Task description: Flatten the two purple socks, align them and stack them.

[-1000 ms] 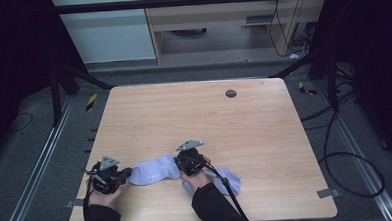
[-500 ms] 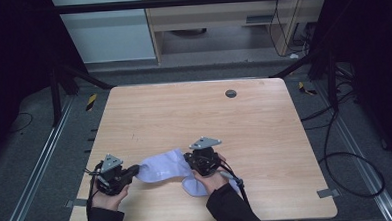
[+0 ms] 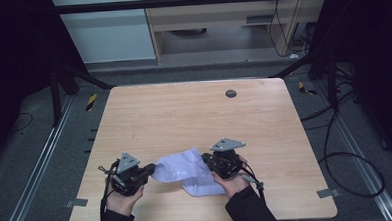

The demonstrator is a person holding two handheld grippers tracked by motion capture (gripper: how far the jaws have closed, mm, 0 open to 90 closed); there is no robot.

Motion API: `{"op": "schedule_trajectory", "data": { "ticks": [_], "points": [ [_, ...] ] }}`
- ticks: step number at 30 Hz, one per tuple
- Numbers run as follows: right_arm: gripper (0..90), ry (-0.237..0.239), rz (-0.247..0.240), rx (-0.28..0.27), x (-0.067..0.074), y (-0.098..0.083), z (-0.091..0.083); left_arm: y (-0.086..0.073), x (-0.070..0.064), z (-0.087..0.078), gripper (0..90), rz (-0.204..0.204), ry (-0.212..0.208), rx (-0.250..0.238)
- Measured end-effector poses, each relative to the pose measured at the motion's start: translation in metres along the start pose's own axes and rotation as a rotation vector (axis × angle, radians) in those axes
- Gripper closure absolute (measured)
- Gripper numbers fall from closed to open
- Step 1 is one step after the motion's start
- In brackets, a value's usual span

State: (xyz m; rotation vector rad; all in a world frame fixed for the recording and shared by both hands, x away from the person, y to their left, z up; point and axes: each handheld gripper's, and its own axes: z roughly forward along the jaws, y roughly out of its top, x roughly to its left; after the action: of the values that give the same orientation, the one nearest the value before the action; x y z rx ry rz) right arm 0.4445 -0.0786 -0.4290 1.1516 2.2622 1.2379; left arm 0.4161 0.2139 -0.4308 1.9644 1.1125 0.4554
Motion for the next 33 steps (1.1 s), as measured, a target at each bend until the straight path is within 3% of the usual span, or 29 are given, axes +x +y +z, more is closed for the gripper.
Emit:
{"op": "schedule_trajectory", "data": {
  "ticks": [11,15,26,33],
  "points": [
    [86.9,-0.029,-0.003,-0.008,-0.011,-0.013,-0.038,0.010,-0.026,0.011,87.1,0.052,-0.059,0.017],
    [86.9,-0.041,0.009,-0.006,-0.016,-0.023,-0.051,0.011,-0.041,0.022,87.1,0.073,-0.086,0.045],
    [86.9,-0.050,0.042,0.022,-0.028,-0.051,-0.062,0.005,-0.059,0.043,87.1,0.112,-0.116,0.101],
    [86.8,-0.058,0.052,0.053,-0.032,-0.058,-0.057,-0.002,-0.060,0.055,87.1,0.117,-0.111,0.136]
  ]
}}
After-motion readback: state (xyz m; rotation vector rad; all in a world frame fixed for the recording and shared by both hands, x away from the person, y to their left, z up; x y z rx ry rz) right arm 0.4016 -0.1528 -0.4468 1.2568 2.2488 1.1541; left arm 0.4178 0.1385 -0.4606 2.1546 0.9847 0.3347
